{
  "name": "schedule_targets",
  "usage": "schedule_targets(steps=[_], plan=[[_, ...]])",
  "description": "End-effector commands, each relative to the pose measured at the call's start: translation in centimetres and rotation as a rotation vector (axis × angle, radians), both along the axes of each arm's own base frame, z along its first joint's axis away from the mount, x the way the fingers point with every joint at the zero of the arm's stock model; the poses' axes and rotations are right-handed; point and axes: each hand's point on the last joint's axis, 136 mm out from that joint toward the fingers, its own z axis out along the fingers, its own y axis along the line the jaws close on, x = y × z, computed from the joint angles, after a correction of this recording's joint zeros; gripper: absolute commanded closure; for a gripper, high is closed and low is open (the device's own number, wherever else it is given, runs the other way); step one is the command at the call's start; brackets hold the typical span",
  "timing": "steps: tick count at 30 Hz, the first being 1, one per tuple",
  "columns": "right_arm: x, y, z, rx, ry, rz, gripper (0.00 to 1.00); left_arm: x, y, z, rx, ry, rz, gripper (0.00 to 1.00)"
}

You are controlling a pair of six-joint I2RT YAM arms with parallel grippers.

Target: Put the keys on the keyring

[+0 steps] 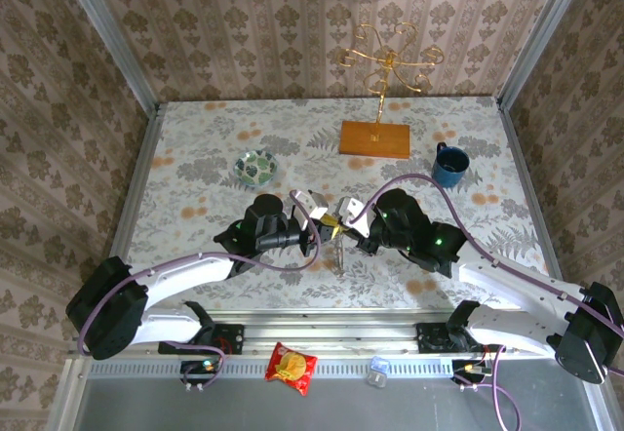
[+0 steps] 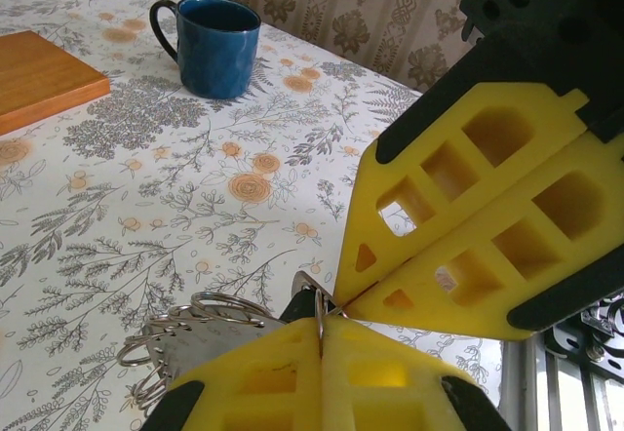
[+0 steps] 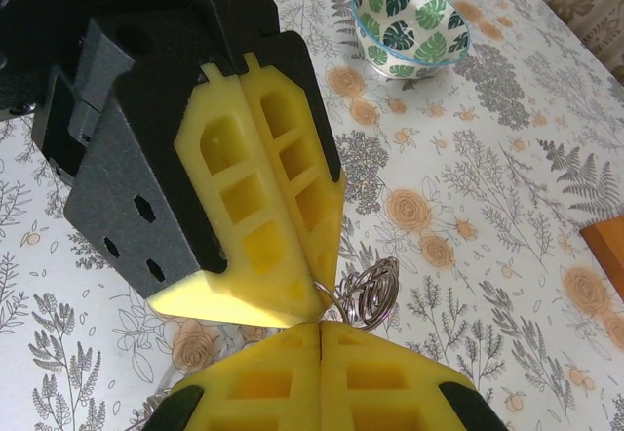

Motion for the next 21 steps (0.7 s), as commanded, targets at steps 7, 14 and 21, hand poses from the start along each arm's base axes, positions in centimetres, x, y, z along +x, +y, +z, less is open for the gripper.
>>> schedule_targets(steps=[7, 14, 21], plan=[[-1.7, 0.7, -0.7, 0.043, 0.077, 0.056, 1.0, 1.1, -0.1, 1.8, -0.079, -0.019, 0.048, 1.0], [-1.6, 0.4, -1.0, 0.053, 0.074, 0.032, 1.0, 1.2, -0.3, 2.2, -0.119, -0.017, 0.057, 1.0], [-2.8, 1.0, -0.1, 0.111, 0.08, 0.091, 0.89, 1.1, -0.5, 2.4, -0.148, -0.03, 0.044, 1.0]])
